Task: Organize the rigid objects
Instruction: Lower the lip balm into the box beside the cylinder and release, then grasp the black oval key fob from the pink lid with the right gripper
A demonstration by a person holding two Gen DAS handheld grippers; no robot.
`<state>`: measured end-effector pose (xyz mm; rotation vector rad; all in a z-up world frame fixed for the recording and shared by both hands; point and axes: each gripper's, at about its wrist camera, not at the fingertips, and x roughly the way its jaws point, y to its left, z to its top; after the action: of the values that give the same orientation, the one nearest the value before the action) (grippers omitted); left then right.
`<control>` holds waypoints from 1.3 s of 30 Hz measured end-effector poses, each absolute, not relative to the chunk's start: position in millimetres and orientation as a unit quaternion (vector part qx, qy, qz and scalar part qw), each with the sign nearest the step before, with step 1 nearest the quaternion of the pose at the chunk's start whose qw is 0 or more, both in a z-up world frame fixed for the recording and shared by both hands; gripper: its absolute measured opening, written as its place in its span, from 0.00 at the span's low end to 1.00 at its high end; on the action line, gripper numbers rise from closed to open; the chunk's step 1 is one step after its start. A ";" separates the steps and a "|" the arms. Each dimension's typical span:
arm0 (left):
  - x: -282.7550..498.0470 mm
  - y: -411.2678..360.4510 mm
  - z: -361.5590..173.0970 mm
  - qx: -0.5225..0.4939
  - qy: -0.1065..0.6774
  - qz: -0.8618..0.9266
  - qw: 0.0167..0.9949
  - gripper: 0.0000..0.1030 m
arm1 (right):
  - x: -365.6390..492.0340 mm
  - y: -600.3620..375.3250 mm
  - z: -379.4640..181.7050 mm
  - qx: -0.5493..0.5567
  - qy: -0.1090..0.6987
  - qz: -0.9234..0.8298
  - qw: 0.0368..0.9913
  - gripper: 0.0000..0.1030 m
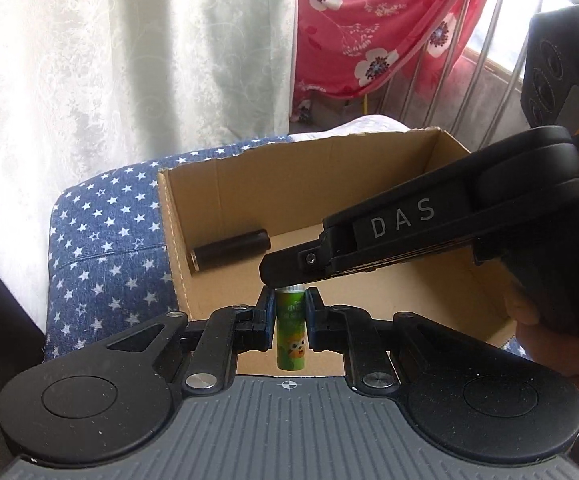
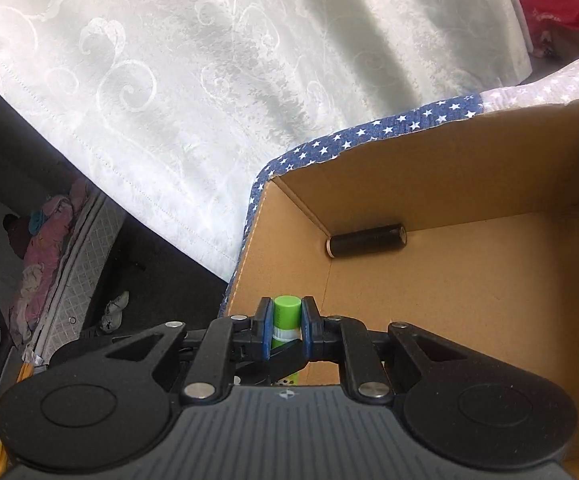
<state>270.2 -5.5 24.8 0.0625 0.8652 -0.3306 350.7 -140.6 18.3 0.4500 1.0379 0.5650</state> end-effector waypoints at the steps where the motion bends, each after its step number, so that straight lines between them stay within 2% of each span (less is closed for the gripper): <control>1: 274.0 -6.9 21.7 0.036 0.422 -0.153 0.893 0.14 | 360.1 -139.6 13.5 0.214 0.497 0.262 0.799 0.15; 11: 277.2 1.2 27.2 0.040 0.417 -0.131 0.898 0.19 | 415.4 -105.0 -20.6 0.144 0.564 0.231 0.780 0.15; 13: 273.1 4.8 29.9 0.035 0.414 -0.132 0.900 0.20 | 420.2 -97.5 -23.0 0.127 0.565 0.222 0.785 0.19; 15: 267.6 10.1 33.6 0.025 0.411 -0.134 0.902 0.21 | 421.9 -94.3 -20.3 0.111 0.563 0.217 0.790 0.25; 16: 264.1 13.1 36.0 0.021 0.408 -0.135 0.903 0.23 | 420.1 -96.8 -17.2 0.117 0.558 0.214 0.793 0.34; 17: 259.7 16.5 38.8 0.016 0.403 -0.137 0.905 0.26 | 417.6 -99.7 -13.2 0.122 0.551 0.214 0.797 0.49; 19: 250.6 22.3 44.8 0.008 0.392 -0.136 0.910 0.31 | 409.7 -110.3 0.1 0.131 0.525 0.217 0.812 0.63; 27: 194.8 40.2 74.3 -0.012 0.340 -0.160 0.927 0.37 | 347.8 -176.5 59.6 0.194 0.457 0.238 0.835 0.63; 32: 148.8 49.0 81.7 -0.017 0.308 -0.193 0.931 0.49 | 271.7 -219.9 86.9 0.222 0.409 0.261 0.846 0.63; 36: 117.6 46.6 66.6 -0.009 0.309 -0.217 0.926 0.51 | 203.6 -244.3 83.0 0.238 0.369 0.268 0.858 0.63; 39: 100.5 39.7 41.1 -0.005 0.331 -0.238 0.913 0.51 | 161.6 -252.1 55.5 0.251 0.360 0.265 0.859 0.63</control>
<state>100.5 39.7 41.1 -0.0107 0.6809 -0.4895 161.6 -252.1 55.5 0.5276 0.7556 0.5569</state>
